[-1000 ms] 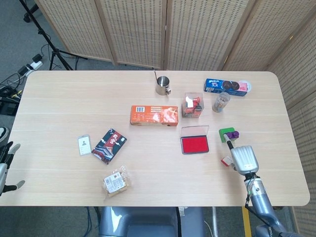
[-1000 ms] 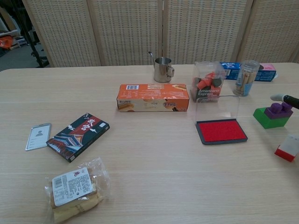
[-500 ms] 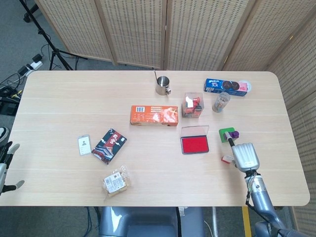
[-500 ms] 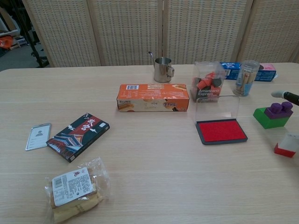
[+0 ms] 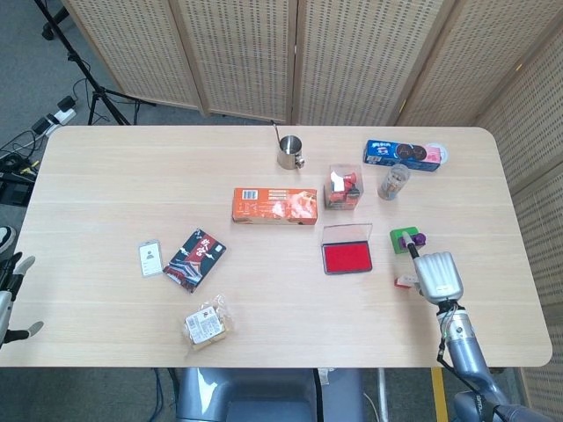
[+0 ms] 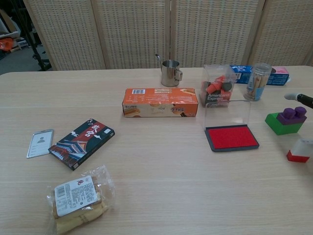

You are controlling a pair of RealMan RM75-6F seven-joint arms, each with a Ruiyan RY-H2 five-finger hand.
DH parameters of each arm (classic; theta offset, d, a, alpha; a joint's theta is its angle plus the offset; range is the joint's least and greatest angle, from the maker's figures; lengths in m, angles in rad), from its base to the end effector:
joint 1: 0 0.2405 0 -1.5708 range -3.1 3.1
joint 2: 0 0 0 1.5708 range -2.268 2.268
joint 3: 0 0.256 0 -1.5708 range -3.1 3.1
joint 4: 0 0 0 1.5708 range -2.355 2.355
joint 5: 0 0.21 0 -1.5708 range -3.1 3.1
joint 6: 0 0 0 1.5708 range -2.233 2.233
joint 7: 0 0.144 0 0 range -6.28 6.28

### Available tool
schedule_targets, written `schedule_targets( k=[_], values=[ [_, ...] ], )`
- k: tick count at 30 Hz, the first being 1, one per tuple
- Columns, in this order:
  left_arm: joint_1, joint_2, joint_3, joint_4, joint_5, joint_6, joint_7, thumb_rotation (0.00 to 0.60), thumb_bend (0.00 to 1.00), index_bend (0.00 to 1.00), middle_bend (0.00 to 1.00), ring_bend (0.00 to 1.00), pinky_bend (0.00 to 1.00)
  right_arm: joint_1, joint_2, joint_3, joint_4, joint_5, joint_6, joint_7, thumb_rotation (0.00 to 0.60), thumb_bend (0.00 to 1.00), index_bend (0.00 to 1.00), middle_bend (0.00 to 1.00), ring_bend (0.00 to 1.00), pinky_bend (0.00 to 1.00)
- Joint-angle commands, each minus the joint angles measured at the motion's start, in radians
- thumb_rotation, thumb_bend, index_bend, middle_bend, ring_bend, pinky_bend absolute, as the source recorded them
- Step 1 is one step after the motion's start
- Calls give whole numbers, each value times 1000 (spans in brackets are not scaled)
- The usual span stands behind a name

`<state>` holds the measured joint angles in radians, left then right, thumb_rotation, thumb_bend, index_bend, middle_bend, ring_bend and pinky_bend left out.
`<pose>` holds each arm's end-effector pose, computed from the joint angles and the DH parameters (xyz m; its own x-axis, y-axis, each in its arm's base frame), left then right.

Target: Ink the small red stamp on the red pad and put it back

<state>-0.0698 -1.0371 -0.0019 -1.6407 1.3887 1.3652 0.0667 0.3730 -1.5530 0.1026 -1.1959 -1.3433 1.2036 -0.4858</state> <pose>-0.3396 0.1632 0.1683 0.4763 0.1778 0.8611 0.8604 0.1076 -0.4982 -0.3013 -0.2833 0.0295 0.7514 -0.0798 0.6550 -0.6591 -0.1385 0.7392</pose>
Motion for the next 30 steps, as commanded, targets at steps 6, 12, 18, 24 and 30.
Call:
schedule_targets(
  k=[6, 12, 18, 24, 30],
  values=[
    [4, 8, 0, 0, -2, 2, -15, 600, 0, 0, 0, 0, 0, -30, 91, -20, -173, 10, 14, -32, 600, 0, 15, 1000, 1000, 1000],
    [5, 11, 4, -2, 8, 5, -19, 600, 0, 0, 0, 0, 0, -25, 130, -17, -245, 44, -35, 15, 600, 7, 203, 1000, 1000, 1000],
    [7, 18, 6, -5, 13, 5, -32, 600, 0, 0, 0, 0, 0, -16, 151, 6, -327, 144, -113, 71, 600, 178, 304, 1000, 1000, 1000],
    [10, 26, 6, -5, 18, 10, -51, 600, 0, 0, 0, 0, 0, -1, 132, 33, -329, 228, -125, 47, 600, 361, 359, 1000, 1000, 1000],
    [10, 30, 3, -4, 11, 9, -60, 600, 0, 0, 0, 0, 0, 13, 129, 49, -332, 301, -135, 27, 600, 414, 361, 1000, 1000, 1000]
  ],
)
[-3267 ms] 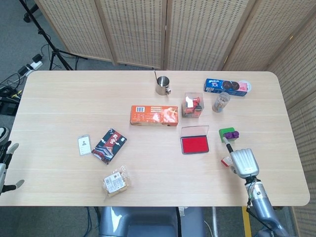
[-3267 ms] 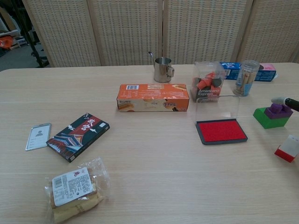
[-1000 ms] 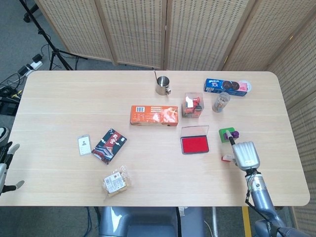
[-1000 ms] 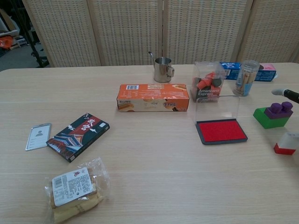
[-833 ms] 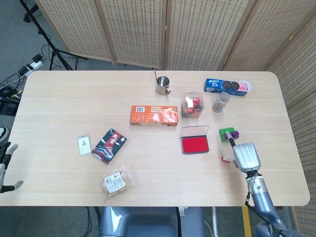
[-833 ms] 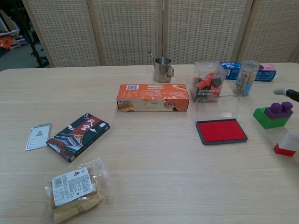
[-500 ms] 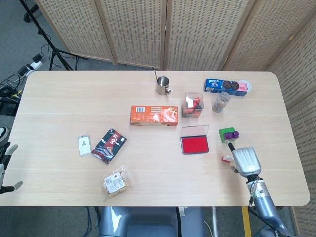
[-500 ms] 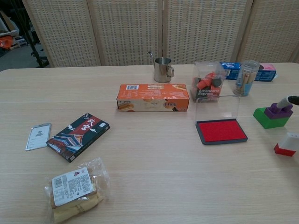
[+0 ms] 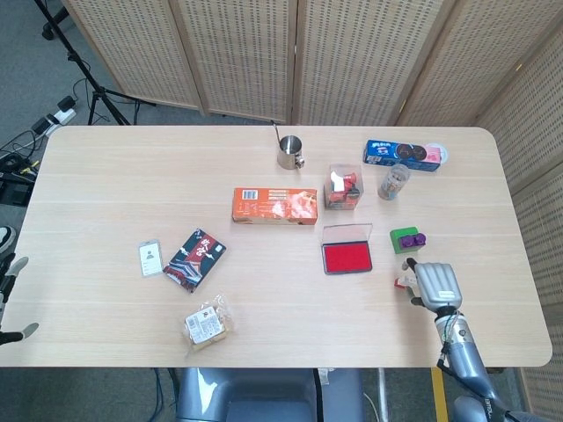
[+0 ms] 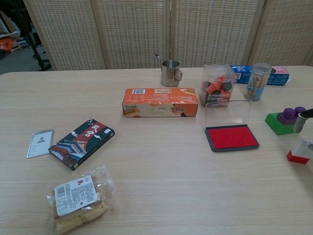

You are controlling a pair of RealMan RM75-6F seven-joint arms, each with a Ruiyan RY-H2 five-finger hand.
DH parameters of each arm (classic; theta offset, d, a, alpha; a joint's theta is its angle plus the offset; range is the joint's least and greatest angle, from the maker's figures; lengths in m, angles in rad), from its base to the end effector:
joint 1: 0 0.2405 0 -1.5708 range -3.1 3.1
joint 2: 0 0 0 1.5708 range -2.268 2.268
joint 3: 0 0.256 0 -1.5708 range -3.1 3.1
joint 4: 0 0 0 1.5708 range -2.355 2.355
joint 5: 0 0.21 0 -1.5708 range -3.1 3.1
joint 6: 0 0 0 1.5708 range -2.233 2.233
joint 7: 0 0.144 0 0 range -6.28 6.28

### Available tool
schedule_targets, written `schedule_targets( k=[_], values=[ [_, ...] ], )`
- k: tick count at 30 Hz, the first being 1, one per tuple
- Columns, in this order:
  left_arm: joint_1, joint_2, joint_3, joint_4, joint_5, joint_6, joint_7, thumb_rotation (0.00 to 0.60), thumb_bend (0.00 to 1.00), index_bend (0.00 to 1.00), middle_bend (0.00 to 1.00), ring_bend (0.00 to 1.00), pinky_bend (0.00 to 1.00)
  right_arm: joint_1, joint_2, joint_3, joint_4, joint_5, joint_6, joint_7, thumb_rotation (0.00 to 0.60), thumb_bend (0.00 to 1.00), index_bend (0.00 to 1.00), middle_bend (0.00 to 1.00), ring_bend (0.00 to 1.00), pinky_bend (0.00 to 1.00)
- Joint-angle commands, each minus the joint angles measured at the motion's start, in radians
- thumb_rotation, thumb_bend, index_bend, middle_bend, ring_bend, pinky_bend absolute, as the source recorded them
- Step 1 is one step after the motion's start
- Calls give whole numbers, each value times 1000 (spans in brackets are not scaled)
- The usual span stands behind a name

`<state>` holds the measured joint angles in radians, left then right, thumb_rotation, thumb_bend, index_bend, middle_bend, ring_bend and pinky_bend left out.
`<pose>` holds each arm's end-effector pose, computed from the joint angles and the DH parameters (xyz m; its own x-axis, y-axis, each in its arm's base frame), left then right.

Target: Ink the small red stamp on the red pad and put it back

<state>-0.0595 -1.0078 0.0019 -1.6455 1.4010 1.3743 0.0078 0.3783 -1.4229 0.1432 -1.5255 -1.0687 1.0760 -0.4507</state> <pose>-0.3405 0.1593 0.1778 0.4484 0.1692 0.8777 0.8753 0.1158 -0.4695 -0.2829 -0.2730 0.0352 0.4846 -0.3094 0.8182 -0.8619 -0.0093 0.5070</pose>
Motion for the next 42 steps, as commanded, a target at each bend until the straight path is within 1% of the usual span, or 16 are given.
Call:
schedule_targets(
  k=[1, 12, 15, 17, 32, 42],
  values=[
    [0, 1, -1, 0, -1, 0, -1, 600, 0, 0, 0, 0, 0, 10, -1, 9, -2, 34, -10, -9, 600, 414, 361, 1000, 1000, 1000],
    [-3, -1, 0, -2, -3, -8, 7, 600, 0, 0, 0, 0, 0, 27, 2, -2, -1, 84, -37, -11, 600, 414, 362, 1000, 1000, 1000],
    [-3, -1, 0, -2, -4, -10, 7, 600, 0, 0, 0, 0, 0, 34, -8, -4, 15, 97, -41, -12, 600, 414, 383, 1000, 1000, 1000],
    [-4, -1, 0, -1, -4, -10, 7, 600, 0, 0, 0, 0, 0, 36, -13, -7, 24, 99, -41, -10, 600, 414, 397, 1000, 1000, 1000],
    [-8, -4, -1, -1, -13, -20, 17, 600, 0, 0, 0, 0, 0, 51, -46, -18, 85, 92, -39, 17, 600, 414, 399, 1000, 1000, 1000],
    [-8, -3, -1, -4, -15, -21, 21, 600, 0, 0, 0, 0, 0, 57, -54, -25, 114, 101, -38, 4, 600, 414, 466, 1000, 1000, 1000]
  ],
)
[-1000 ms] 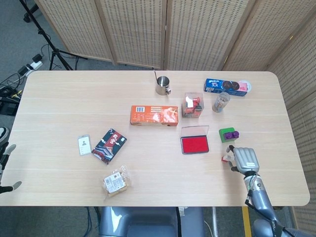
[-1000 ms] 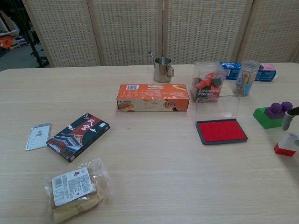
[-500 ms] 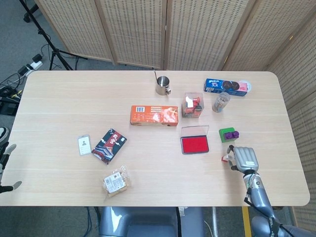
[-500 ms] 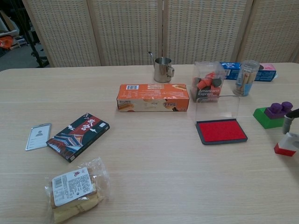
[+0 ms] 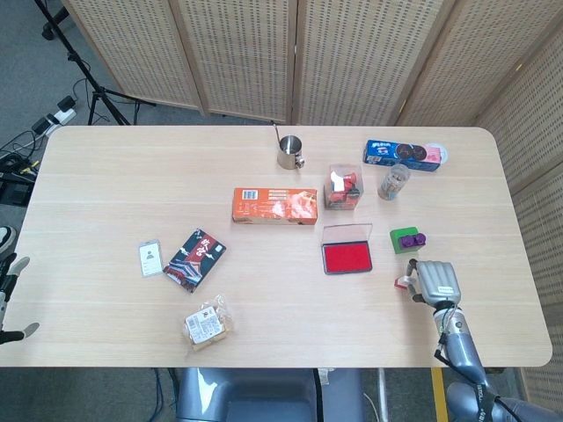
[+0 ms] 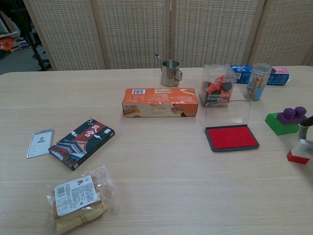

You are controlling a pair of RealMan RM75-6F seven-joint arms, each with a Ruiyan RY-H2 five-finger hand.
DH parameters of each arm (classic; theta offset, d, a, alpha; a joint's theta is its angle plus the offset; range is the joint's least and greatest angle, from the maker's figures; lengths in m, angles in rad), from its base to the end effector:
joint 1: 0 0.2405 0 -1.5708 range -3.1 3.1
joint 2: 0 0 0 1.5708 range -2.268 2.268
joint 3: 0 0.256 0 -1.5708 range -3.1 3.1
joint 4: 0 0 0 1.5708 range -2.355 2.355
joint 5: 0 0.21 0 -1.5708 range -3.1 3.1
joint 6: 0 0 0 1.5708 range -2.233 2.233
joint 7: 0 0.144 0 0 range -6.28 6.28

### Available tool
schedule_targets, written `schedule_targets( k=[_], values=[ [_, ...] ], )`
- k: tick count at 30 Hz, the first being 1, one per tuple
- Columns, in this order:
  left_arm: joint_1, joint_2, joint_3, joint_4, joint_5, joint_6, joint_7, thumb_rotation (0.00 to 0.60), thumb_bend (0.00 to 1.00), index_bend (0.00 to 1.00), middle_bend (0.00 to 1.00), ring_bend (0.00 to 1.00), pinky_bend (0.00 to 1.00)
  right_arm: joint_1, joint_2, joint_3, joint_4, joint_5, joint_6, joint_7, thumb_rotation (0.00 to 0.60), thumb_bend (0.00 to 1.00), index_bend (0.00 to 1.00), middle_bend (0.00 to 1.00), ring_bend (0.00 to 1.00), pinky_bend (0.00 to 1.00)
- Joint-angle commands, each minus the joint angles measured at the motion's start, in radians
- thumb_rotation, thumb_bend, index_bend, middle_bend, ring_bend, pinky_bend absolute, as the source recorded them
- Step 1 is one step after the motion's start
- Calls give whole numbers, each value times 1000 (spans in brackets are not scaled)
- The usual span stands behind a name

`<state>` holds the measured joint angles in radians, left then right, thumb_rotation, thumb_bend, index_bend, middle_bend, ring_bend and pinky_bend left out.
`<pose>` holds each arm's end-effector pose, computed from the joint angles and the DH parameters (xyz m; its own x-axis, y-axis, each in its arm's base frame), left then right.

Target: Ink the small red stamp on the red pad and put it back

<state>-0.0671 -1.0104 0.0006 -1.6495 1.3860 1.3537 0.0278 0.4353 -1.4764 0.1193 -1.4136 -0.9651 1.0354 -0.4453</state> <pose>-0.3414 0.1613 0.1749 0.4549 0.1873 0.8706 0.8691 0.1198 -0.4799 -0.2997 -0.2862 0.0216 0.4853 -0.3586 0.7974 -0.8462 0.0371 0.5316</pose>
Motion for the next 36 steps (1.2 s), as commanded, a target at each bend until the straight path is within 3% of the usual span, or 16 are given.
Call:
schedule_targets(
  k=[1, 13, 22, 27, 30, 36],
  values=[
    [0, 0, 0, 0, 0, 0, 1, 600, 0, 0, 0, 0, 0, 1, -1, -3, 3, -4, 4, -3, 600, 414, 474, 1000, 1000, 1000],
    [-1, 7, 4, -4, 8, -2, -11, 600, 0, 0, 0, 0, 0, 5, 16, -10, -25, -15, 16, -21, 600, 415, 561, 1000, 1000, 1000],
    [-2, 8, 6, -5, 12, -5, -13, 600, 0, 0, 0, 0, 0, 34, 93, 36, -181, -54, 64, -54, 600, 440, 562, 1000, 1000, 1000],
    [-4, 9, 4, -6, 7, -8, -15, 600, 0, 0, 0, 0, 0, 87, 130, 76, -299, -9, 86, -181, 600, 440, 562, 1000, 1000, 1000],
    [-7, 16, 8, -10, 12, -18, -23, 600, 0, 0, 0, 0, 0, 172, 108, 103, -377, 51, 102, -372, 600, 440, 563, 1000, 1000, 1000],
    [-11, 19, 13, -14, 18, -27, -23, 600, 0, 0, 0, 0, 0, 263, 41, 126, -392, 194, 136, -545, 600, 460, 563, 1000, 1000, 1000]
  ],
)
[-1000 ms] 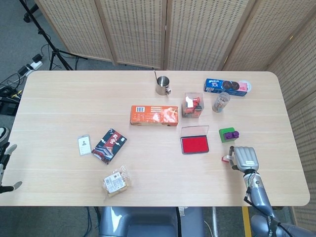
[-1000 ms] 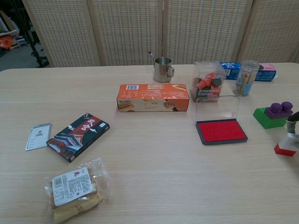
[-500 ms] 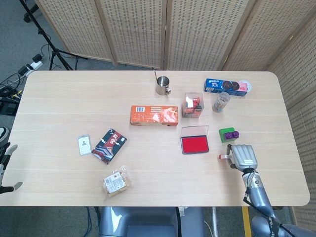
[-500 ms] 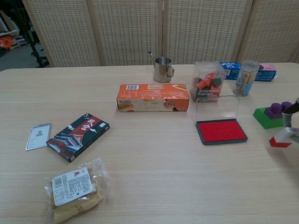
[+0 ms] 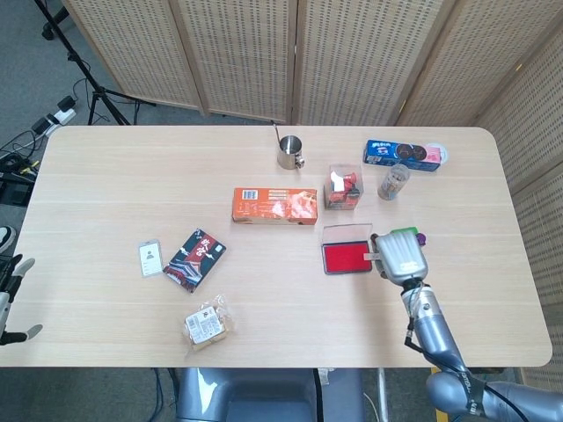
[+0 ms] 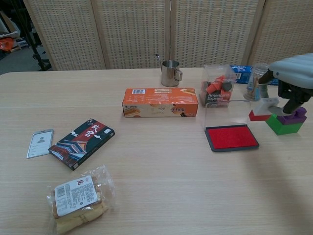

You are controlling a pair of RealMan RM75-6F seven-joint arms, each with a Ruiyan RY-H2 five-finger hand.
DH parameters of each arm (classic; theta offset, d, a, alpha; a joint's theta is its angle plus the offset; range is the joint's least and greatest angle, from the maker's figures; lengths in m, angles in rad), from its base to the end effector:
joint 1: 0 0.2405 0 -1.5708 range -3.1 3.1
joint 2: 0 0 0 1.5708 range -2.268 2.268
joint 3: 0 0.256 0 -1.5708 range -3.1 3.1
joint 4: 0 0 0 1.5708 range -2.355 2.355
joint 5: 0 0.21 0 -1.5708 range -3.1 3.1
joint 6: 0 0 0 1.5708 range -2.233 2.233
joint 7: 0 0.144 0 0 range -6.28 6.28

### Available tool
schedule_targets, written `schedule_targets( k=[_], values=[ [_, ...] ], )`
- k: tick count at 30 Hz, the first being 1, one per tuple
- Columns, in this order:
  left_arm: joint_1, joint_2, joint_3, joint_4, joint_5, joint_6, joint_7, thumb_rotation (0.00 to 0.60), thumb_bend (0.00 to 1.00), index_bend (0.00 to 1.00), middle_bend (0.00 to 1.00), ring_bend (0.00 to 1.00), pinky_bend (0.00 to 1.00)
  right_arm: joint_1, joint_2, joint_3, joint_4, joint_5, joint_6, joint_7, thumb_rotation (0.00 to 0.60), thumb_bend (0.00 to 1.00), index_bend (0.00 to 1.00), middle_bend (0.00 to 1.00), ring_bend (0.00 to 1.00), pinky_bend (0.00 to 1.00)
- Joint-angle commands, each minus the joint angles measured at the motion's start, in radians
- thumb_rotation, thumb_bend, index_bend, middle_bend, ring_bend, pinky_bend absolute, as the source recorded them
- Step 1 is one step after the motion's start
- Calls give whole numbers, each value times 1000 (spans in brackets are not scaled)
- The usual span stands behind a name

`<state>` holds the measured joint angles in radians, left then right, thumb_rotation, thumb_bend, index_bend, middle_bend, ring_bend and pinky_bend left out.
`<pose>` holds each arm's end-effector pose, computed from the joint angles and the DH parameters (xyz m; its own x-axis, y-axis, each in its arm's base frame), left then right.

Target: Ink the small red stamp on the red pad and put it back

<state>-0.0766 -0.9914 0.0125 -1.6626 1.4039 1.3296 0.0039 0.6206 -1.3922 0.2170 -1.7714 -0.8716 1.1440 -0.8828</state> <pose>-0.3388 0.1612 0.1742 0.4394 0.2152 0.8721 0.8786 0.0993 -0.4671 -0.1725 -0.3181 0.0423 0.6676 -0.1889 0.7201 -0.7443 -0.1894 0.6404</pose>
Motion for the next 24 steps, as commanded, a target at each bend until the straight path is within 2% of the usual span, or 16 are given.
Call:
schedule_targets(
  k=[1, 11, 19, 24],
  values=[
    [-3, 0, 2, -1, 2, -6, 3, 600, 0, 0, 0, 0, 0, 94, -55, 31, -25, 124, 29, -129, 600, 465, 563, 1000, 1000, 1000],
    [-16, -6, 2, -3, -12, -32, 20, 600, 0, 0, 0, 0, 0, 177, -149, 11, 81, 218, 17, -193, 600, 466, 562, 1000, 1000, 1000],
    [-14, -15, -9, -1, -38, -24, 42, 600, 0, 0, 0, 0, 0, 208, -187, -6, 156, 280, -35, -166, 600, 466, 562, 1000, 1000, 1000],
    [-12, -19, -9, -1, -40, -18, 49, 600, 0, 0, 0, 0, 0, 217, -181, -4, 175, 291, -79, -106, 600, 466, 562, 1000, 1000, 1000]
  ],
)
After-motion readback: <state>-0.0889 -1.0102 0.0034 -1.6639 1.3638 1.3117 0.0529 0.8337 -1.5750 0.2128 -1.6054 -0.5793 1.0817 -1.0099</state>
